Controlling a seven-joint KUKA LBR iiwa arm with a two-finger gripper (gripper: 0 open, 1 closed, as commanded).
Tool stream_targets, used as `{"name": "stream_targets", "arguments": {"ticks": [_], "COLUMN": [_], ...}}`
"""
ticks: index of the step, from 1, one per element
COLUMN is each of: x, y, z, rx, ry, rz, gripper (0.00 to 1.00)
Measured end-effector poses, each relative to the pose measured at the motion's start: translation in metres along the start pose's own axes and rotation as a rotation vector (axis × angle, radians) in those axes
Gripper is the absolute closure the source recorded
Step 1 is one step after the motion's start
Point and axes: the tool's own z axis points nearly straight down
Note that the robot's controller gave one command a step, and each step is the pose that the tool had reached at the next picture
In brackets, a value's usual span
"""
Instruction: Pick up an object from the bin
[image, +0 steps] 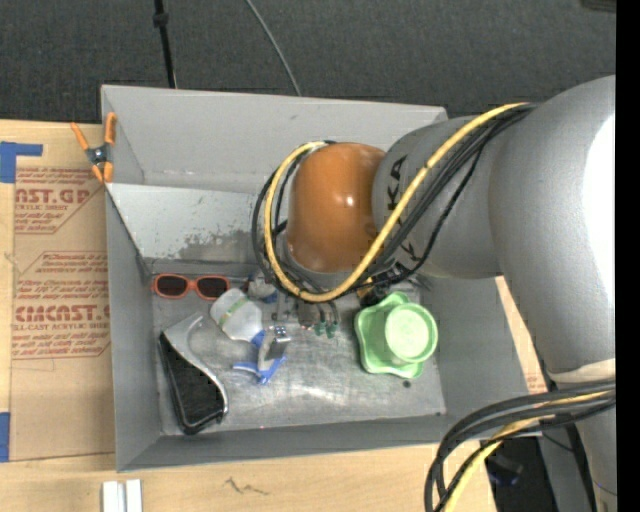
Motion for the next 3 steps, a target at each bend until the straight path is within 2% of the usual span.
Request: {"name": "stream_targets", "arguments": {"ticks": [1,2,3], "x": [0.010,0.017,-0.006], "y": [-0.010,-0.003,-0.003], "z": [0.039,0.052,0.052], "rx": [0.003,0.007,0.001], "ry": [0.012,0.009,0.023], "rz": [0.039,0.053,0.370], "gripper": [0.00,0.00,1.00]}}
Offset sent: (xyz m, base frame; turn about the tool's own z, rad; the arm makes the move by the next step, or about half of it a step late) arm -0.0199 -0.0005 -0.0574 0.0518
